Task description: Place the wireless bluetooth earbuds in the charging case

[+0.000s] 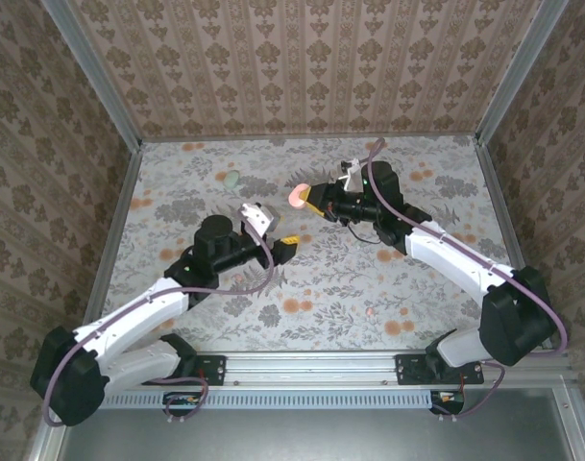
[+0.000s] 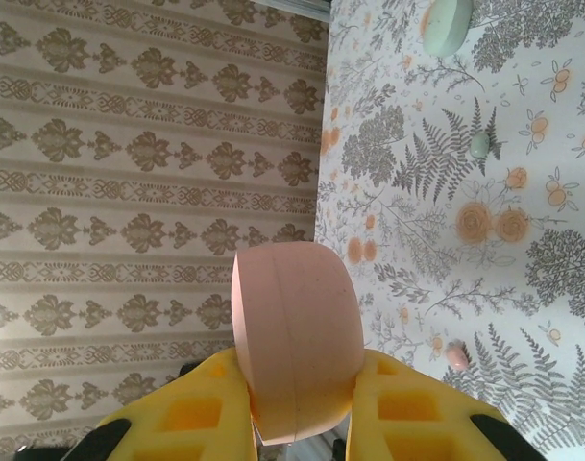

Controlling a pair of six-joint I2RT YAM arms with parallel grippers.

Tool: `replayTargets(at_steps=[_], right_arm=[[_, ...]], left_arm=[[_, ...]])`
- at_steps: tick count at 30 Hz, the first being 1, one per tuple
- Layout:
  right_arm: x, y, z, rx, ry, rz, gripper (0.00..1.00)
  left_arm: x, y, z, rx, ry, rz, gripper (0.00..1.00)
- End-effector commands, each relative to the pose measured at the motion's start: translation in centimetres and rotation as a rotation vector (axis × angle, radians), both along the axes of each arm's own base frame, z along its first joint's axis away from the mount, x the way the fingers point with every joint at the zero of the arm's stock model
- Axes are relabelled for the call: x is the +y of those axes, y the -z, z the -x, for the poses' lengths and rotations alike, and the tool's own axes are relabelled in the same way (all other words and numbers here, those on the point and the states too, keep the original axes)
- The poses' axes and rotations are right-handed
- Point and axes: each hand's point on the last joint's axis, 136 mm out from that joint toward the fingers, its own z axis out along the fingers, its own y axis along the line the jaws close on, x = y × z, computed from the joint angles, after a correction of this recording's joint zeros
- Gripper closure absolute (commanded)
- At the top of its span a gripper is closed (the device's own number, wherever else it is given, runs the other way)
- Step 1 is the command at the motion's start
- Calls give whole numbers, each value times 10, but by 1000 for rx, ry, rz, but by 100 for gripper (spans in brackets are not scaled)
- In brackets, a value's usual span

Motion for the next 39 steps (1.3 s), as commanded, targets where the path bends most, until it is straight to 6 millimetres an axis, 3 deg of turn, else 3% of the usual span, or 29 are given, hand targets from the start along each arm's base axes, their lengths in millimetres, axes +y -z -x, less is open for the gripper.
replayTargets(at_steps=[1,13,20,33,35,39], right_arm=[[0,-21,8,-25,17,-46,83],[7,-24,20,-6,-6,-65,81],[5,-18,23,0,-5,-53,81],[9,-26,25,0,-20,-75,80],[9,-26,25,1,-21,-77,79],[9,-24,25,2,-24,-71,77]], left_arm=[[5,-26,-23,-155,-103,36,29],[-18,-41,-35,-211,-55,127,31],[-21,-53,-31,-241,-18,188,35],[-24,-45,-39,-186,2,194,45],[-24,-44,-41,-179,1,196,49],[-21,-47,-43,-179,-6,216,66]])
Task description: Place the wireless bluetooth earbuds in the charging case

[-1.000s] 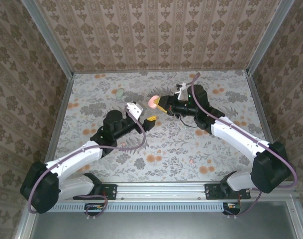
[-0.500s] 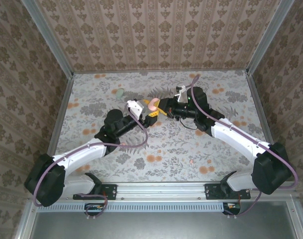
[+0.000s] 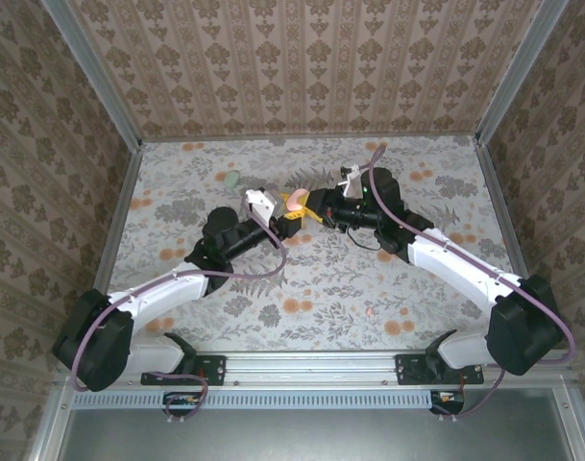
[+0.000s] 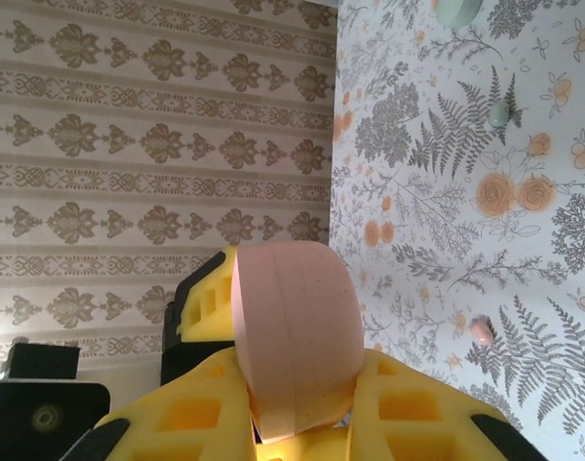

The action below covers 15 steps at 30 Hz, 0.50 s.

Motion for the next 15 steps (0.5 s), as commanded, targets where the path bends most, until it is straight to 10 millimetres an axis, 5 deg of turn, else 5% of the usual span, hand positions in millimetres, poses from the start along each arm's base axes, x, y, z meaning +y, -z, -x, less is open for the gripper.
replayTargets(at_steps=[1,7,11,15], right_arm=[[3,-18,7,-29,-24,-32,74],[-14,-25,11,-74,-117,119,45],[-44,-34,28,-114,-224,398,37],[-40,-58,45,-188,-333,363,34]], left_arm=[[3,-23,-4,-41,-1,56,70],[22,-23,0,-14,32,30,81],[47,-31,12,-31,80,32,82],[64,-39,24,-26,170,-10,85]])
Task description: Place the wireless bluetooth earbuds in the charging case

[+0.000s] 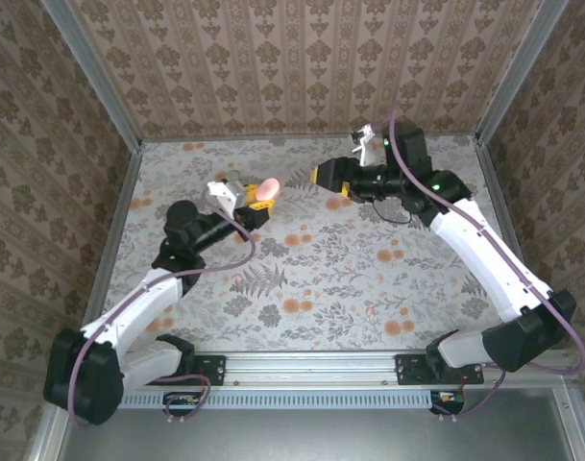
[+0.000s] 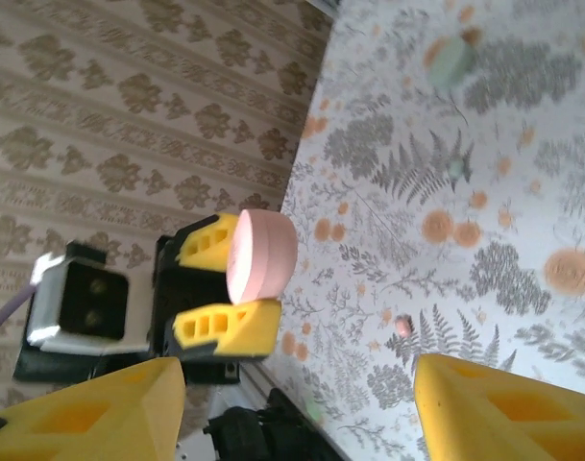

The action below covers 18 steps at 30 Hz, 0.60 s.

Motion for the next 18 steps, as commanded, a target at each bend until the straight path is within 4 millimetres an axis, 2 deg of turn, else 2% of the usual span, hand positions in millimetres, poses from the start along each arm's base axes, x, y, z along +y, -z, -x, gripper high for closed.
replayTargets(at_steps=[1,2,3,8,14,18], right_arm=[[3,24,39,68,-183,72,33],[7,22,40,68,-200,51,33],[14,30,37,89,-216,46,33],[31,38,42,7,-259,102,31],[40,49,37,-21,-226,95,30],[49,46,36,-79,-223,86,30]], left_arm=[[-2,-5,30,12,191,-50,85],[-2,-6,35,14,223,-62,86],[-4,-8,41,15,266,-79,87],[-9,-18,60,42,411,-126,88],[-16,-25,71,57,509,-131,88],[-22,-21,76,73,549,-143,88]])
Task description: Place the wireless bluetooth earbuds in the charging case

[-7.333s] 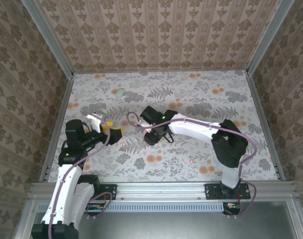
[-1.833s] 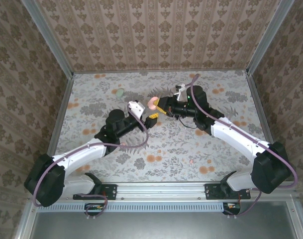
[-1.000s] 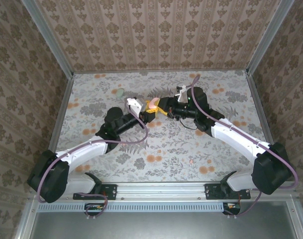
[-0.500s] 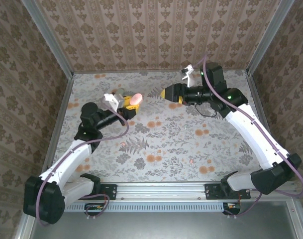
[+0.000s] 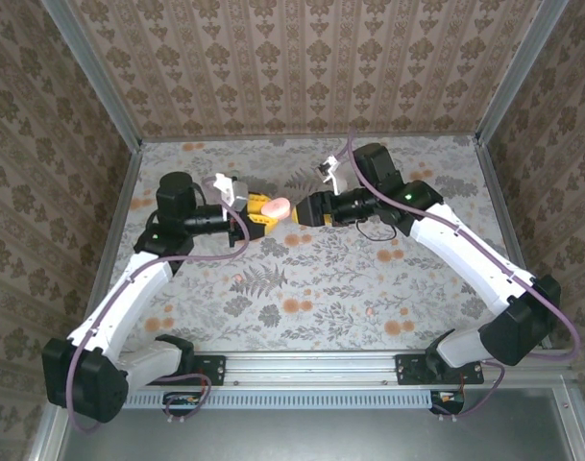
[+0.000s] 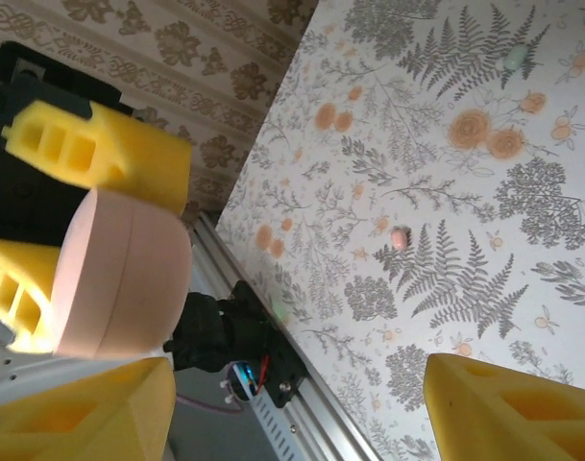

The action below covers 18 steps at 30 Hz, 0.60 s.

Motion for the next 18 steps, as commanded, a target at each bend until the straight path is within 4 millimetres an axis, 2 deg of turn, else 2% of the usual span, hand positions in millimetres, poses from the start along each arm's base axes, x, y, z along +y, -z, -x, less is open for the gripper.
replayTargets(at_steps=[1,6,8,10,18], right_arm=[[6,-17,-4,-102,18,-30,30],[11,-20,-4,-100,19,-58,30],[10,-34,2,-125,13,-92,30],[10,-37,4,-131,15,-95,30],[-19,-29,-4,-184,164,12,29]], left_arm=[[-6,-3,16,2,102,-3,88],[-14,2,19,16,138,-16,88],[-16,4,19,22,140,-27,88],[-16,7,16,28,126,-39,88],[-12,12,11,24,85,-54,88]])
